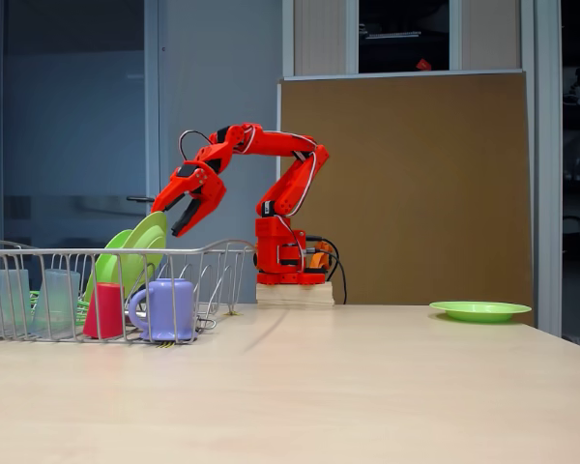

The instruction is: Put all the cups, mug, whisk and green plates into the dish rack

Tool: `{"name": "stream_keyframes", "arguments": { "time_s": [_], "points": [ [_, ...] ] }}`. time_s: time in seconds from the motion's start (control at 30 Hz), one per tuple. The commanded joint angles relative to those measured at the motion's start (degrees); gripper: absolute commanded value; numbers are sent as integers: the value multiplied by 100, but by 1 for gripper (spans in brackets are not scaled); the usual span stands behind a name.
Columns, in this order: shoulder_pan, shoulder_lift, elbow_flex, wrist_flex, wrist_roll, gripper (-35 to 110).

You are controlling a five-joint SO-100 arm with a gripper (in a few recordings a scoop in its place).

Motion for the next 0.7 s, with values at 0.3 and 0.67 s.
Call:
{"name": "stream_keyframes", "arguments": {
  "time_s": [0.3,0.67],
  "points": [
    [316,-1318,-141,-923,-580,23],
    [281,-1600,-519,-1204,-1072,32]
  ]
}}
